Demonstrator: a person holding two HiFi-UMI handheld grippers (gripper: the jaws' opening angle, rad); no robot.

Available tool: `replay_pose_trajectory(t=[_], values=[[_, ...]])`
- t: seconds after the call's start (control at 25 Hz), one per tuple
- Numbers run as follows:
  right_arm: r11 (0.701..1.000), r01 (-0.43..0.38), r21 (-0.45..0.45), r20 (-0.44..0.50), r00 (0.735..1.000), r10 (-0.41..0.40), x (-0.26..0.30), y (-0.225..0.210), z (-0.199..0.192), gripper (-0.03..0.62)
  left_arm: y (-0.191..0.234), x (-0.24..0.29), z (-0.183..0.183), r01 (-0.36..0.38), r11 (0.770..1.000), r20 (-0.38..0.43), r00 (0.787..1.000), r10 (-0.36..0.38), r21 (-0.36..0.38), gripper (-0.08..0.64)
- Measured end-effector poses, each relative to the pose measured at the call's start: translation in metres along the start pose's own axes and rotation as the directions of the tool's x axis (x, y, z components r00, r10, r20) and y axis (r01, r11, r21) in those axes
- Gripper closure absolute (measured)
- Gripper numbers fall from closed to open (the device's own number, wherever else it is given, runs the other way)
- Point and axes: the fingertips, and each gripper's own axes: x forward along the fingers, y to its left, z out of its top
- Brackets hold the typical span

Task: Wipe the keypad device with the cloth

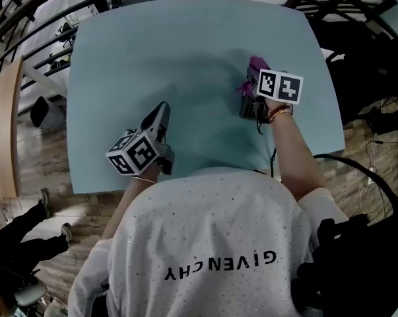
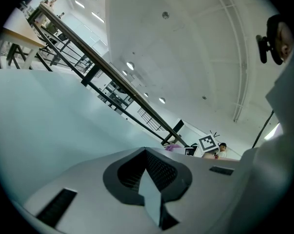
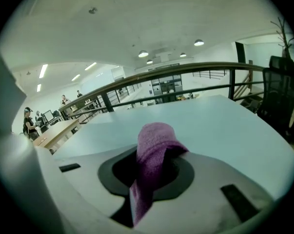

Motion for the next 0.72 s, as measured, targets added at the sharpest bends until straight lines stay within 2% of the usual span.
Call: replay_pose_trajectory(t=[0.04, 0.08, 0.16, 0.2, 0.24, 0.28, 0.36, 0.4, 0.44, 0.6, 0.72], values=[[0.999, -0.046, -0.02, 0.045, 0.998, 0.047, -0.005, 0.013, 0.01, 0.541, 0.002, -0.003, 0.001, -0.004, 1.0, 0.004, 1.0, 0.004, 0.0, 0.56], [0.991, -0.122, -0.054, 0.098, 0.987, 0.127, -0.012, 0.033, 0.02, 0.541, 0.006, -0.005, 0.0, -0.009, 1.0, 0.006, 1.0, 0.009, 0.0, 0.56], [0.944, -0.289, -0.157, 0.159, 0.936, 0.313, -0.023, 0.077, 0.031, 0.541, 0.014, -0.008, -0.001, -0.018, 1.0, 0.013, 1.0, 0.018, -0.003, 0.56], [0.921, -0.331, -0.206, 0.15, 0.919, 0.364, -0.025, 0.089, 0.029, 0.541, 0.015, -0.008, -0.002, -0.02, 1.0, 0.015, 1.0, 0.02, -0.006, 0.56], [0.912, -0.328, -0.244, 0.117, 0.924, 0.364, -0.021, 0.09, 0.021, 0.541, 0.013, -0.008, -0.002, -0.02, 1.0, 0.017, 1.0, 0.02, -0.008, 0.56], [0.92, -0.282, -0.271, 0.066, 0.948, 0.311, -0.015, 0.081, 0.009, 0.541, 0.01, -0.008, -0.002, -0.018, 1.0, 0.016, 1.0, 0.018, -0.008, 0.56], [0.942, -0.13, -0.309, -0.026, 0.991, 0.129, -0.006, 0.046, -0.017, 0.541, 0.0, -0.008, -0.003, -0.011, 1.0, 0.012, 1.0, 0.011, -0.001, 0.56], [0.944, -0.075, -0.321, -0.047, 0.997, 0.063, -0.005, 0.033, -0.027, 0.541, -0.002, -0.009, -0.002, -0.009, 1.0, 0.011, 1.0, 0.009, 0.003, 0.56], [0.946, -0.052, -0.321, -0.051, 0.998, 0.038, -0.006, 0.026, -0.034, 0.541, -0.002, -0.01, -0.001, -0.01, 1.0, 0.013, 1.0, 0.01, 0.006, 0.56], [0.958, -0.081, -0.276, 0.002, 0.996, 0.085, -0.013, 0.03, -0.043, 0.54, 0.005, -0.016, 0.0, -0.021, 1.0, 0.022, 1.0, 0.021, 0.002, 0.56], [0.953, -0.07, -0.296, 0.001, 0.997, 0.074, -0.014, 0.036, -0.051, 0.54, 0.007, -0.02, 0.002, -0.021, 1.0, 0.024, 1.0, 0.02, 0.01, 0.56]])
